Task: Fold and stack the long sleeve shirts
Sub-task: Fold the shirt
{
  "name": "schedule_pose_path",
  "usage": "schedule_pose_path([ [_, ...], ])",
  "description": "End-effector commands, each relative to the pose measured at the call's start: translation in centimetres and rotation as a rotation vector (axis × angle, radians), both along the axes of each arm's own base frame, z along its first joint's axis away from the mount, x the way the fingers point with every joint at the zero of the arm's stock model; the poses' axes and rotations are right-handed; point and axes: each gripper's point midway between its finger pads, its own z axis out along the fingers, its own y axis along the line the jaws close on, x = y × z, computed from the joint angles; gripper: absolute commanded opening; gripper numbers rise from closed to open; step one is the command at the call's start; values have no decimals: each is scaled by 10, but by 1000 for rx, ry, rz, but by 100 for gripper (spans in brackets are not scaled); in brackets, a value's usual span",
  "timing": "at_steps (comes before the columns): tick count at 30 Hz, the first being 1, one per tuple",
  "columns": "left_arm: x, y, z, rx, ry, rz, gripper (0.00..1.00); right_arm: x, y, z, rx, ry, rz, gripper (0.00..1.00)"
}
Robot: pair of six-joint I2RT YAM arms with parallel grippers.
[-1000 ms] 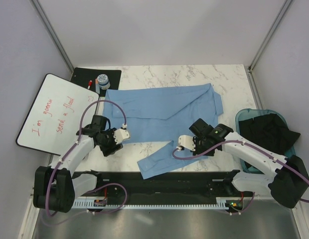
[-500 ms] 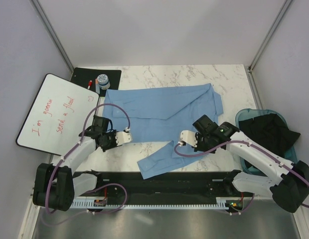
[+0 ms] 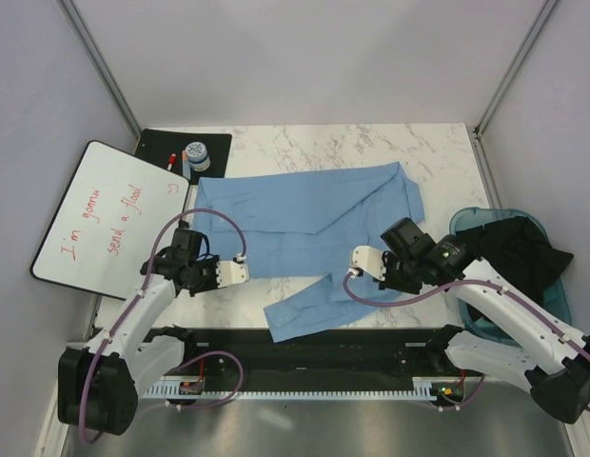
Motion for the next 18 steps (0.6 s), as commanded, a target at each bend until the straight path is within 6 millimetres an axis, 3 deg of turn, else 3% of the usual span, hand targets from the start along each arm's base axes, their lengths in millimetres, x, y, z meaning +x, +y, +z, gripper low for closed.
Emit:
schedule_pose_path([
  [1,0,-11,30,-55,-2,-34,2,0,3,24,49,-28,-24,0],
  [4,14,-18,45,-88,-11,-18,2,13,4,35,60,-70,-35,0],
  [11,62,-21,68,-121,-31,39,2,80,-1,67,87,-101,-93,0],
  [15,91,-20,74,-124,-50,56,2,111,-2,65,51,-99,-63,0],
  [16,100,-19,81,-126,-70,62,2,120,0,56,40,-69,-63,0],
  [18,114,-17,77,-122,-62,79,2,138,1,60,40,-82,-68,0],
])
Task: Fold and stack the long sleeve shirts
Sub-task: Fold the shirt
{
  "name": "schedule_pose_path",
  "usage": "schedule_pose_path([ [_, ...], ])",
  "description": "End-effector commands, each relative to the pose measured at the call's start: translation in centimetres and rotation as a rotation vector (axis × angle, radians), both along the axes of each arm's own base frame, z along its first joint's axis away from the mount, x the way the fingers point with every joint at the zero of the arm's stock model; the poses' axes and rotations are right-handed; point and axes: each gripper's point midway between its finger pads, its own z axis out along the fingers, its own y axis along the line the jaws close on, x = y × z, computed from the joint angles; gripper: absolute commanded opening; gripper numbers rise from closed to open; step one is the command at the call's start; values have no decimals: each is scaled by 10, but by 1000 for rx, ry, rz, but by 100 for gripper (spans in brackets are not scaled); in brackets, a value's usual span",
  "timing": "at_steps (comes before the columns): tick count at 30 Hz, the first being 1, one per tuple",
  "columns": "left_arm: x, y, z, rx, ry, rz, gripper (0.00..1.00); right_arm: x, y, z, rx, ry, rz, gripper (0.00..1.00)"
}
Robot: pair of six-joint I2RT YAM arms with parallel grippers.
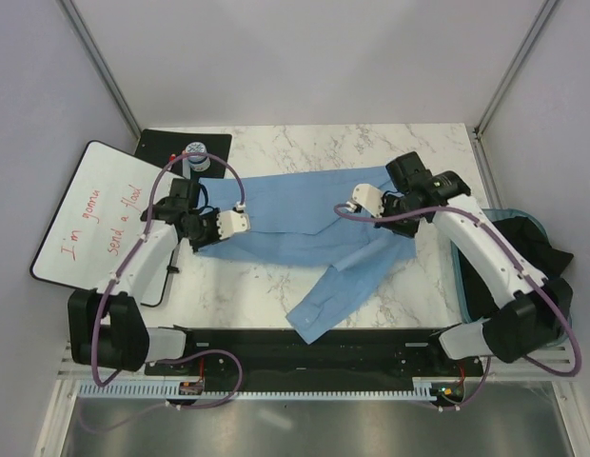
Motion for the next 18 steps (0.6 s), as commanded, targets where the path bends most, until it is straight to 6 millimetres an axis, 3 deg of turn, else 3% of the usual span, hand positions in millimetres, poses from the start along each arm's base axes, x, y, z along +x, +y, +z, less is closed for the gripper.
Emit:
schedule_pose_path([
  [1,44,-3,22,-49,-70,45,2,43,9,-1,-3,-9,63,0],
  [2,50,-2,22,-51,-69,53,2,55,9,5,0,-28,59,0],
  [4,65,-1,23,-51,-75,64,2,72,11,-8,-19,-9,63,0],
  [6,73,0,23,-54,-70,78,2,91,9,-4,-17,-25,49,0],
  [10,93,6,12,-36,-60,98,2,131,8,-13,-16,-20,27,0],
  [18,127,16,-5,-8,-73,170,2,181,14,-35,-17,-60,-29,0],
])
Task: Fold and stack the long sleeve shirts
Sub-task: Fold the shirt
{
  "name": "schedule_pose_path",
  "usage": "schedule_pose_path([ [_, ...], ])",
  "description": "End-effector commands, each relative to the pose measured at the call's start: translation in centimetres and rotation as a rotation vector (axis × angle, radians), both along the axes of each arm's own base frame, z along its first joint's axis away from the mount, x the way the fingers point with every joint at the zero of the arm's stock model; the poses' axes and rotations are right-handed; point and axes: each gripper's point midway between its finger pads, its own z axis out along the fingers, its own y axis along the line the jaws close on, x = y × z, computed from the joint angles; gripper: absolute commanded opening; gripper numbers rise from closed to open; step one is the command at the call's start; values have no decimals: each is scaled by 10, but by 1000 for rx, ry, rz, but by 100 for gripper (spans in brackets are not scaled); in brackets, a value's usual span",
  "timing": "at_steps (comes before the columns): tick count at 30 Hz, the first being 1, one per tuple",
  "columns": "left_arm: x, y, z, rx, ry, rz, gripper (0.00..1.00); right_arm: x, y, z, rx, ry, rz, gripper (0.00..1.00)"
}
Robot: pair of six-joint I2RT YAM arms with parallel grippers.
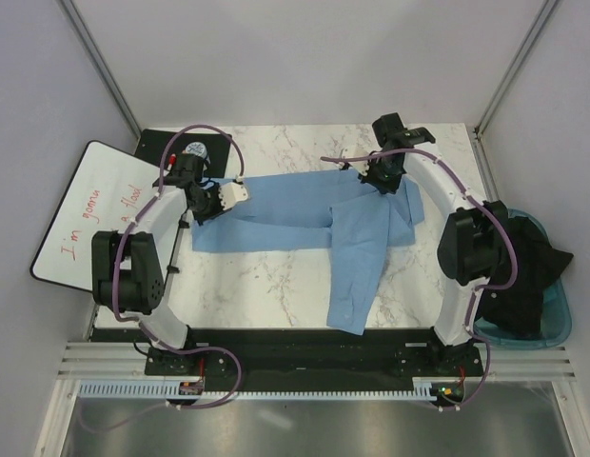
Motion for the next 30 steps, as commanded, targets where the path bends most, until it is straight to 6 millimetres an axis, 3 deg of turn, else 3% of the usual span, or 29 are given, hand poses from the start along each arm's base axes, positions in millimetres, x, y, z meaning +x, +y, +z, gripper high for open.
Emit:
schedule_pose_path([
  [1,37,6,12,1,-83,75,2,32,6,-1,8,-75,-21,0],
  [6,48,6,8,-10,-79,102,2,53,6,-3,21,-131,-83,0],
  [11,46,5,5,-11,-76,97,2,65,5,2,30,-189,-127,0],
  [20,45,27,-30,97,-29,162,2,68,1,-11,52,-164,-252,1],
  [21,44,29,-31,103,-25,176,3,73,1,-6,66,-168,-280,10],
  [23,51,35,-28,97,-33,249,14,67,-12,-5,86,-117,-370,25],
  [24,53,37,-25,87,-36,276,16,71,-12,4,134,-111,-389,42],
  [25,53,39,-23,76,-34,304,20,61,-28,5,151,-52,-435,48],
  [27,52,41,-12,22,-36,366,35,51,-32,17,247,9,-479,59],
  [28,49,40,-8,0,-30,382,40,38,-47,16,259,65,-520,60],
  [29,45,37,0,-34,-27,415,56,28,-49,25,292,81,-526,59],
  [30,41,37,4,-50,-22,433,59,11,-50,15,315,153,-540,57],
])
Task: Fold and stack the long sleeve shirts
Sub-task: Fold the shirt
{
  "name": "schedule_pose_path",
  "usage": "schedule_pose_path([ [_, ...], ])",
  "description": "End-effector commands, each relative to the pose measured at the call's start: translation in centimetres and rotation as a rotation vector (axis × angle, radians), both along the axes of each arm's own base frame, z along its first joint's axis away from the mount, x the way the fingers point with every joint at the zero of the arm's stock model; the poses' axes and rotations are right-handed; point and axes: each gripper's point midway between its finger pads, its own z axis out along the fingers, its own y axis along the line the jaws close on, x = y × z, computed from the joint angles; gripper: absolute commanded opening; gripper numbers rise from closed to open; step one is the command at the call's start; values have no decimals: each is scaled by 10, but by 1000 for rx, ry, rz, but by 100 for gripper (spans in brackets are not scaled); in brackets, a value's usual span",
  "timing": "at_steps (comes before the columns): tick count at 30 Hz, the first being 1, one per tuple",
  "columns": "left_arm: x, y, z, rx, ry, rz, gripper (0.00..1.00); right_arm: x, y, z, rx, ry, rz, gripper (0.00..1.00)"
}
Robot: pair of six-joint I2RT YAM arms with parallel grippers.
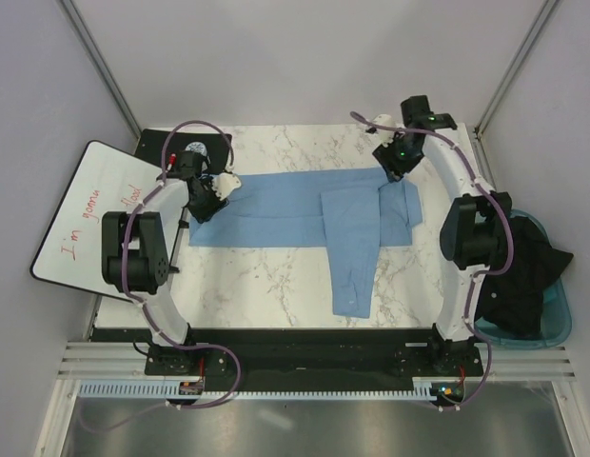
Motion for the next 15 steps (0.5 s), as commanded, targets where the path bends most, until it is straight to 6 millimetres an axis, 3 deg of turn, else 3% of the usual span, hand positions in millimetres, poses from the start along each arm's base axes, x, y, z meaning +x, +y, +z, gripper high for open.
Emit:
schedule_pose_path([
  [1,1,-3,42,-122,-64,160,64,-62,-21,14,197,186,-122,57],
  [2,-9,-7,41,-157,-37,181,78,-74,-22,19,208,184,-121,56],
  [3,-13,-8,46,-175,-37,195,82,-96,-23,-2,200,255,-111,54],
  [5,-25,-10,40,-195,8,218,85,-112,-24,-7,200,265,-101,53],
  [6,-31,-8,35,-192,34,234,87,-127,-24,-24,196,315,-109,51],
  [9,-43,8,23,-196,94,298,88,-140,-25,-44,188,340,-122,50],
  [15,-58,25,6,-177,149,352,88,-134,-32,-78,154,356,-167,50],
])
